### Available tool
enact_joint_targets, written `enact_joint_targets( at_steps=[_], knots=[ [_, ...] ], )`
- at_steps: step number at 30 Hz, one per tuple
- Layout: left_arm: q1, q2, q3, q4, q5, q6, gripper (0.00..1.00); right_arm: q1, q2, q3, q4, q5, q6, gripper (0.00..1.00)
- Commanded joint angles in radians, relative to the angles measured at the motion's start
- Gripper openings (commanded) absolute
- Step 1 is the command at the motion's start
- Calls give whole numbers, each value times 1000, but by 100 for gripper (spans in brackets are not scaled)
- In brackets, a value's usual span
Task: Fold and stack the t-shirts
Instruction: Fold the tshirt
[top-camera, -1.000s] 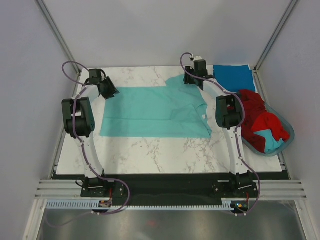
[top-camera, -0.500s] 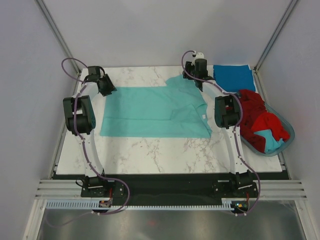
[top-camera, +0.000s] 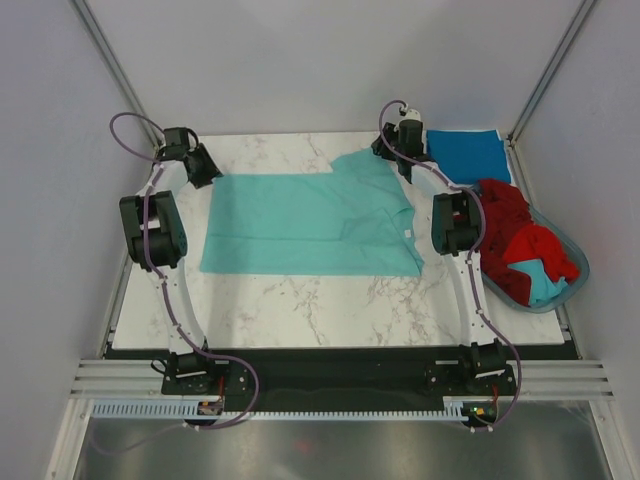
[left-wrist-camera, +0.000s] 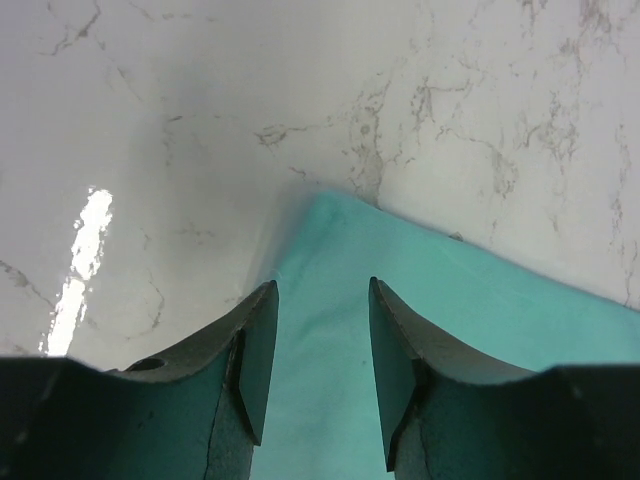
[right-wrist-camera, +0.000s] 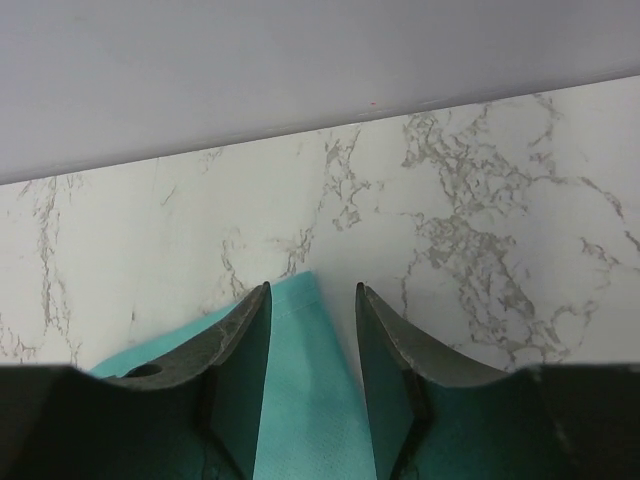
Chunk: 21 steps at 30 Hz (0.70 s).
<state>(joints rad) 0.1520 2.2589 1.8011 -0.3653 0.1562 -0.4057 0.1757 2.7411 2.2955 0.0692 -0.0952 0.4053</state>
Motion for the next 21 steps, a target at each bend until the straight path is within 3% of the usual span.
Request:
enact_joint_targets(
  at_steps=[1, 21],
  knots=[
    [21, 47, 40, -9, 38, 22, 49, -10, 32, 48, -2, -44, 72, 47],
    [24, 177, 139, -21, 152, 70, 48, -8, 58, 87, -25, -113, 81, 41]
  ],
)
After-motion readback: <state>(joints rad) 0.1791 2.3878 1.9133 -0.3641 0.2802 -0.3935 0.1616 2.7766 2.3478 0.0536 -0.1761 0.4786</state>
